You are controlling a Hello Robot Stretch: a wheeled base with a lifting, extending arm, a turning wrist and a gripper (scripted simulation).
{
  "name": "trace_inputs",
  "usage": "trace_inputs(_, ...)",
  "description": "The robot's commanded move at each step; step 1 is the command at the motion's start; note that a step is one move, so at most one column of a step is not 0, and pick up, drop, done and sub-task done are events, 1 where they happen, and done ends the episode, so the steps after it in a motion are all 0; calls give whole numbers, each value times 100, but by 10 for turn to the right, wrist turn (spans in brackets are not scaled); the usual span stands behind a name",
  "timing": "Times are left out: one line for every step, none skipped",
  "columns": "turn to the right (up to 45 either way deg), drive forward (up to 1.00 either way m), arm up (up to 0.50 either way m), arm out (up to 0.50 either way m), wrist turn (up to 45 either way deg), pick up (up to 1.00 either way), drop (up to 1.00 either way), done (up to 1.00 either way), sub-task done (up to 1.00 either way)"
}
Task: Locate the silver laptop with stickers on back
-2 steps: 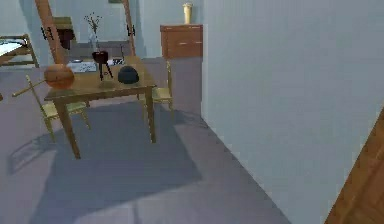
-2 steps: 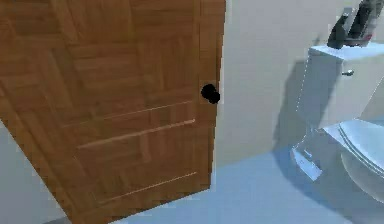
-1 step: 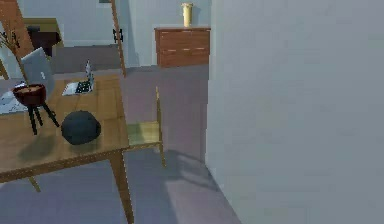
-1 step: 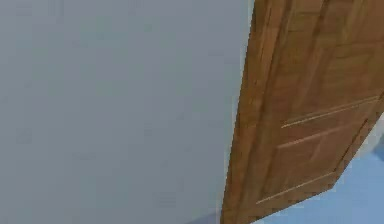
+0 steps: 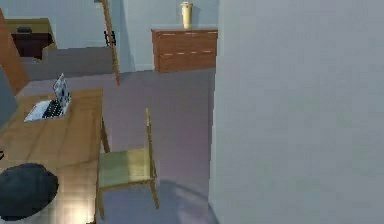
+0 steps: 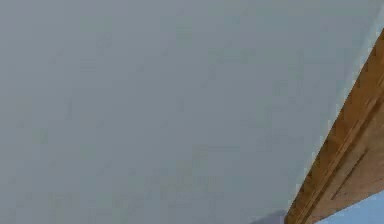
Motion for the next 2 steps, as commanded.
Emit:
trace_inputs(-360,0,0,0,0,0,0,0,0)
trace_inputs(0,0,0,0,0,0,0,100,0)
